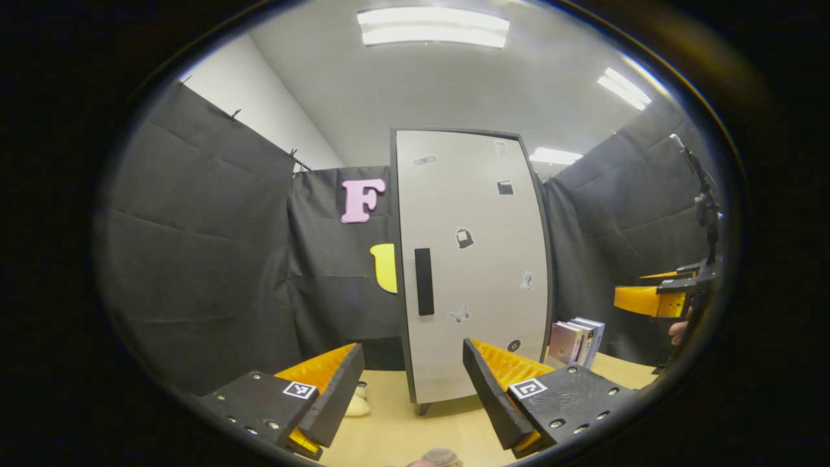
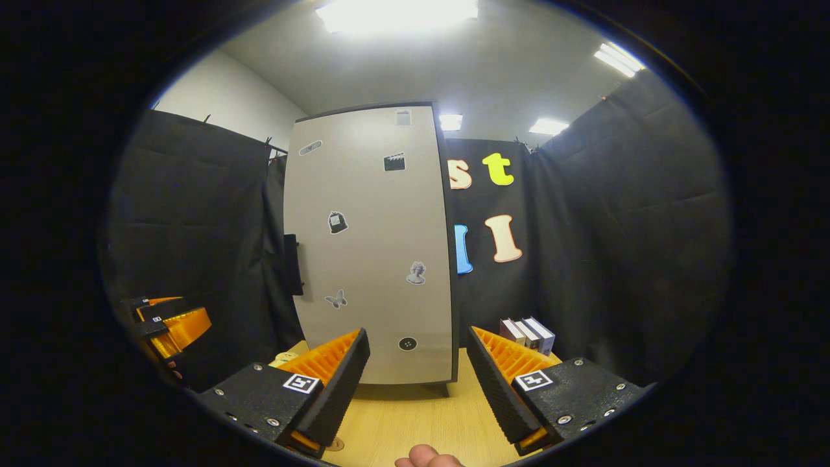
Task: Open the cabinet door with the right hand, grasp the bottle in the cabinet with the left hand and place it on the coaster, then close the cabinet door with the right hand.
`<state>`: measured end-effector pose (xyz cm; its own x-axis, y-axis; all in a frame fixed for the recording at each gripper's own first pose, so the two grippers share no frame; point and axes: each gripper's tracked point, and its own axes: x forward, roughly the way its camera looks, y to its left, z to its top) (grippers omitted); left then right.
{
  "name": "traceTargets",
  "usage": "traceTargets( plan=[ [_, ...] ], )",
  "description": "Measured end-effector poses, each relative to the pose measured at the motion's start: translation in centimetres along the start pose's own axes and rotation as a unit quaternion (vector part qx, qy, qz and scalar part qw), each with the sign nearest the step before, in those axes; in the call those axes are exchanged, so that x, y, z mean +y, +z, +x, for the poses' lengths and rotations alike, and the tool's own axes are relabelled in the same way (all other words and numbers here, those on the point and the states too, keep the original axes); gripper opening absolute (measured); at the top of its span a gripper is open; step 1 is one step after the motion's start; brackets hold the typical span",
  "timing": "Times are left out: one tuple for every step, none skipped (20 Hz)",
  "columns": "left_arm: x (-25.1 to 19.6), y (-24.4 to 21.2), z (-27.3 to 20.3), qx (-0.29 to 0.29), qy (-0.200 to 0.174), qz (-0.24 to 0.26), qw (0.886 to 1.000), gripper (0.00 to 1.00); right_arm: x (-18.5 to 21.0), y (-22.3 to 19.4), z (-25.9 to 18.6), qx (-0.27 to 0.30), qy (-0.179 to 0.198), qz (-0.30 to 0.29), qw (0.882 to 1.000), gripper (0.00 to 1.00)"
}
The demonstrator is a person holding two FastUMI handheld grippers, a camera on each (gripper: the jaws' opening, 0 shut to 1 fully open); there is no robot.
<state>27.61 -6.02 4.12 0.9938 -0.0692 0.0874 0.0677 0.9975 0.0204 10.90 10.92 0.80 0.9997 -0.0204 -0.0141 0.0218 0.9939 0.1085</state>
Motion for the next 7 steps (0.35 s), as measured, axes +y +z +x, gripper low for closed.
traceTargets(
  plan=[
    [-0.05, 0.04, -0.03, 0.000, -0.001, 0.000, 1.000, 0.89, -0.04, 0.07, -0.08, 0.000, -0.001, 0.000, 1.000, 0.94],
    [-0.06, 0.13, -0.07, 0.001, -0.002, -0.001, 1.000, 0.89, -0.05, 0.14, -0.13, 0.000, -0.001, -0.001, 1.000, 0.94],
    [-0.05, 0.13, -0.09, 0.000, -0.003, -0.001, 1.000, 0.89, -0.11, 0.18, -0.16, -0.001, -0.001, -0.001, 1.000, 0.94],
    [-0.08, 0.21, -0.17, 0.000, -0.004, -0.001, 1.000, 0.89, -0.15, 0.29, -0.22, -0.003, -0.002, 0.000, 1.000, 0.94],
    [-0.06, 0.26, -0.19, -0.001, -0.004, 0.000, 1.000, 0.89, -0.26, 0.29, -0.16, -0.004, -0.003, 0.000, 1.000, 0.94],
    [-0.06, 0.27, -0.24, -0.001, -0.005, 0.002, 1.000, 0.89, -0.37, 0.25, -0.17, -0.004, -0.005, 0.001, 1.000, 0.94],
    [-0.08, 0.26, -0.28, -0.003, -0.005, 0.003, 1.000, 0.89, -0.38, 0.03, -0.09, -0.003, -0.006, 0.001, 1.000, 0.94]
  ],
)
